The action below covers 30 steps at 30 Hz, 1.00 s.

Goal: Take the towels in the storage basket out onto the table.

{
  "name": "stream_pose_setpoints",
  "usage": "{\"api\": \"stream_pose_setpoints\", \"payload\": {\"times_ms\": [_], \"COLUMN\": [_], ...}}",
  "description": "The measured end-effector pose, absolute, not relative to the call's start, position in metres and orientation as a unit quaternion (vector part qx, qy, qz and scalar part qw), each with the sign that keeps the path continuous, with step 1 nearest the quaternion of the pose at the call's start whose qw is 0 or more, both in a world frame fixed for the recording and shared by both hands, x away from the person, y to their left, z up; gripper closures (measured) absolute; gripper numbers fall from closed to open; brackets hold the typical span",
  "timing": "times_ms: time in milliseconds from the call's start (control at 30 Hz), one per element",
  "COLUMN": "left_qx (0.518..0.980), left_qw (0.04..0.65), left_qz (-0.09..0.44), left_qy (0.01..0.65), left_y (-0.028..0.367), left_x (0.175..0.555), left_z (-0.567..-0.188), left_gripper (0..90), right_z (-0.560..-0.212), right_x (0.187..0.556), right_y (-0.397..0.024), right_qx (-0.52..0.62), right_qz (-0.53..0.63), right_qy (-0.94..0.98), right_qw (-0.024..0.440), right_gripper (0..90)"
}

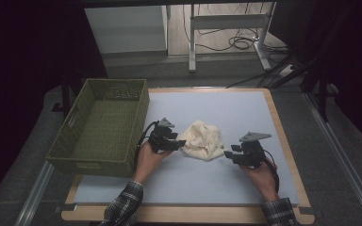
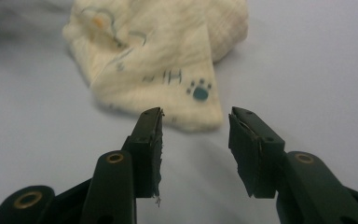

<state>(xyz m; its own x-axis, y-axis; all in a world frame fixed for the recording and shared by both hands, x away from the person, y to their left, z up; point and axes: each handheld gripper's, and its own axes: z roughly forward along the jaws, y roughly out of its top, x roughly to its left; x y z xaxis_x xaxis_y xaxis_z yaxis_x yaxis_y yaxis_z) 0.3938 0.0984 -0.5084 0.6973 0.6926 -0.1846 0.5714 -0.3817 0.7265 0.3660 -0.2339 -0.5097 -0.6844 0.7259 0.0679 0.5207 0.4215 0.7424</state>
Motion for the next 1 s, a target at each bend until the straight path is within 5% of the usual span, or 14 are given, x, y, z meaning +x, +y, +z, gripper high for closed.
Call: {"api": "stream_pose_setpoints", "payload": {"times_ms": [133,200,233,300,333,367,733,1000], "left_qx": [0.830,0.829,0.828,0.828,0.825,0.825,0.806,0.808], "left_qw": [0.395,0.393,0.394,0.393,0.399,0.399,0.430,0.402], "left_qz": [0.074,0.072,0.068,0.067,0.062,0.062,0.087,0.092], "left_qy": [0.387,0.391,0.393,0.395,0.395,0.395,0.397,0.421], "left_y": [0.094,0.094,0.093,0.092,0.092,0.092,0.104,0.109], "left_x": [0.399,0.400,0.400,0.399,0.398,0.398,0.382,0.384], "left_z": [-0.522,-0.527,-0.530,-0.533,-0.533,-0.533,-0.502,-0.519], "left_gripper": [48.0,55.8,66.4,71.7,81.2,82.6,82.4,84.9], "right_z": [-0.516,-0.521,-0.524,-0.525,-0.525,-0.525,-0.490,-0.490], "right_x": [0.378,0.383,0.384,0.383,0.383,0.383,0.371,0.375], "right_y": [-0.227,-0.222,-0.219,-0.217,-0.216,-0.216,-0.243,-0.286], "right_qx": [0.380,0.377,0.376,0.366,0.361,0.361,0.366,0.410], "right_qz": [0.376,0.363,0.355,0.361,0.367,0.367,0.379,0.348], "right_qy": [0.835,0.841,0.845,0.845,0.848,0.848,0.837,0.828], "right_qw": [0.131,0.136,0.139,0.144,0.126,0.126,0.146,0.158], "right_gripper": [51.2,52.1,54.8,69.3,82.4,82.4,85.8,85.6]}}
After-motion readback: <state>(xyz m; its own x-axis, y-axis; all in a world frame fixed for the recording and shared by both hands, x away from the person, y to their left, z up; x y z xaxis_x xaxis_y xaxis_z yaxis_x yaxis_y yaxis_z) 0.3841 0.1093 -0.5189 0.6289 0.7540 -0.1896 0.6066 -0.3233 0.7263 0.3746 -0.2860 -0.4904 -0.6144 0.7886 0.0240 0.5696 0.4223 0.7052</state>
